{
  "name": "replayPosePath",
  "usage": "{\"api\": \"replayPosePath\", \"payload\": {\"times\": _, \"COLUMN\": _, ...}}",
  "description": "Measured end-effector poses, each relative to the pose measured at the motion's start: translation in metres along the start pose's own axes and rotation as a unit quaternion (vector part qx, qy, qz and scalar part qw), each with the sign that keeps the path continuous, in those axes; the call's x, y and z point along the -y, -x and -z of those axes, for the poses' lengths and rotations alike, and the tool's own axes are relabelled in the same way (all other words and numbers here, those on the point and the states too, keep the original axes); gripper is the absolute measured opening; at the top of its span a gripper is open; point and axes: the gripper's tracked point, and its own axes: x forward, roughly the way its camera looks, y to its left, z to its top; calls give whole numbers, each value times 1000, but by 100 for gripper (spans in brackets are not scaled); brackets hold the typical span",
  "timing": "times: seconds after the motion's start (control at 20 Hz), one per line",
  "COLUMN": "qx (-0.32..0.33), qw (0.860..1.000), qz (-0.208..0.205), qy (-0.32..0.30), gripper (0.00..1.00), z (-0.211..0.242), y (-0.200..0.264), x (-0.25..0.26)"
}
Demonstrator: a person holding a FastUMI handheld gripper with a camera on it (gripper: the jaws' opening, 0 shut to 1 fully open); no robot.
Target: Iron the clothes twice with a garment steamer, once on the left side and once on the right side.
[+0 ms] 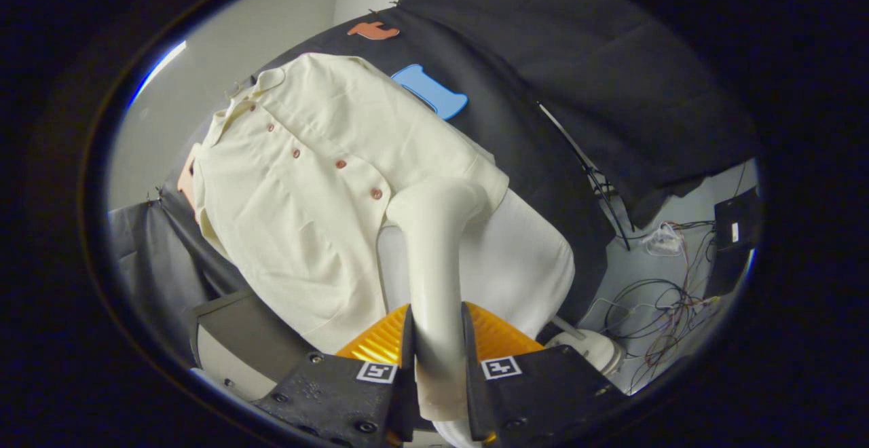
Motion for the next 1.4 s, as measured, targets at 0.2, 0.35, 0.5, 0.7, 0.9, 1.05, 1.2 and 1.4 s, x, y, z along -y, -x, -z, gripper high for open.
{"api": "replayPosePath", "payload": {"times": 0.2, "qx": 2, "qw": 1000, "qz": -19, "qy": -1, "gripper": 31, "z": 15, "y": 34, "x": -32}}
{"api": "replayPosePath", "payload": {"times": 0.35, "qx": 3, "qw": 999, "qz": -34, "qy": 32, "gripper": 31, "z": 28, "y": 68, "x": -72}}
{"api": "replayPosePath", "payload": {"times": 0.5, "qx": 10, "qw": 995, "qz": -62, "qy": 79, "gripper": 30, "z": 37, "y": 106, "x": -124}}
{"api": "replayPosePath", "payload": {"times": 0.7, "qx": 18, "qw": 991, "qz": -90, "qy": 100, "gripper": 30, "z": 51, "y": 145, "x": -192}}
{"api": "replayPosePath", "payload": {"times": 0.9, "qx": 18, "qw": 982, "qz": -119, "qy": 142, "gripper": 30, "z": 71, "y": 175, "x": -264}}
{"api": "replayPosePath", "payload": {"times": 1.05, "qx": 15, "qw": 972, "qz": -150, "qy": 178, "gripper": 30, "z": 92, "y": 202, "x": -322}}
{"api": "replayPosePath", "payload": {"times": 1.2, "qx": 33, "qw": 961, "qz": -167, "qy": 218, "gripper": 30, "z": 104, "y": 231, "x": -374}}
{"api": "replayPosePath", "payload": {"times": 1.4, "qx": 62, "qw": 943, "qz": -187, "qy": 269, "gripper": 30, "z": 110, "y": 280, "x": -438}}
